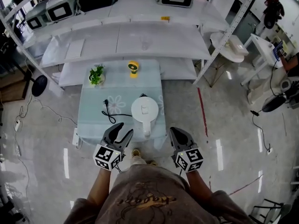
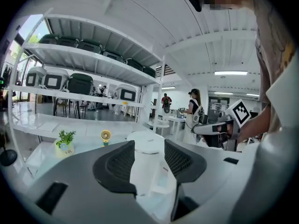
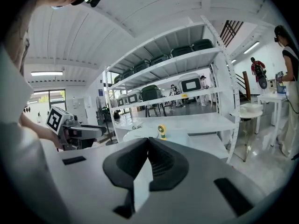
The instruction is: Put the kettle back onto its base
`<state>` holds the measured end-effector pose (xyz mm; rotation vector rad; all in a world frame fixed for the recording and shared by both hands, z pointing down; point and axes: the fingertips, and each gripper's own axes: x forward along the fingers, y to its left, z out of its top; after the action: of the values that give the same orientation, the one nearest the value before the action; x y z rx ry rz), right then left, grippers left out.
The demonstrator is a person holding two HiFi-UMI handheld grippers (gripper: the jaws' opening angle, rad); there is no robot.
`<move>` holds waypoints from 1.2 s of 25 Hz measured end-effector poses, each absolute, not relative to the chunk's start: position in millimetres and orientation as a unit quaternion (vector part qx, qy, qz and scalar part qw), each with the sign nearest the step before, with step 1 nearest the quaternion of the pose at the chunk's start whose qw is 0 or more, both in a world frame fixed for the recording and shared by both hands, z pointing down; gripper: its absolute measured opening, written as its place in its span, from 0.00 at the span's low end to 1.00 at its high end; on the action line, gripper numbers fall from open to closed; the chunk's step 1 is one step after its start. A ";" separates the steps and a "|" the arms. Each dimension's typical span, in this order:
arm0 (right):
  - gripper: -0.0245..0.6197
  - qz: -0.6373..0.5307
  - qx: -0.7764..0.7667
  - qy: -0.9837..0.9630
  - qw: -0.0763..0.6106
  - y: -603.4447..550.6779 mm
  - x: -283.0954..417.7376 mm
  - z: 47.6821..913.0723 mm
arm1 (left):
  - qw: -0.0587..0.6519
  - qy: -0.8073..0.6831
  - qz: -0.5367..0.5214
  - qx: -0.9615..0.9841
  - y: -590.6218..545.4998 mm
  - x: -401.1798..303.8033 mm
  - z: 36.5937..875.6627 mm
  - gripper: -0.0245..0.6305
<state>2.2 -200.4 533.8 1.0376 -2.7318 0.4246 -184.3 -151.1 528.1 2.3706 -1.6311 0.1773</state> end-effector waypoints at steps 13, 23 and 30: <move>0.04 0.106 0.386 -0.914 0.068 -204.4 19.3 501.2 | 0.094 -0.647 0.015 0.756 -125.1 -217.6 483.4 0.34; 0.04 0.110 0.381 -0.915 0.074 -200.5 20.1 509.5 | 0.098 -0.680 0.027 0.726 -118.4 -224.4 490.7 0.07; 0.04 0.114 0.380 -0.915 0.075 -198.2 21.5 516.0 | 0.101 -0.676 0.030 0.729 -122.5 -215.9 496.6 0.07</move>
<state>21.5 -198.2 516.0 1.1408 -2.7437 0.3432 -215.9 -122.5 496.6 2.1541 -1.9987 0.0877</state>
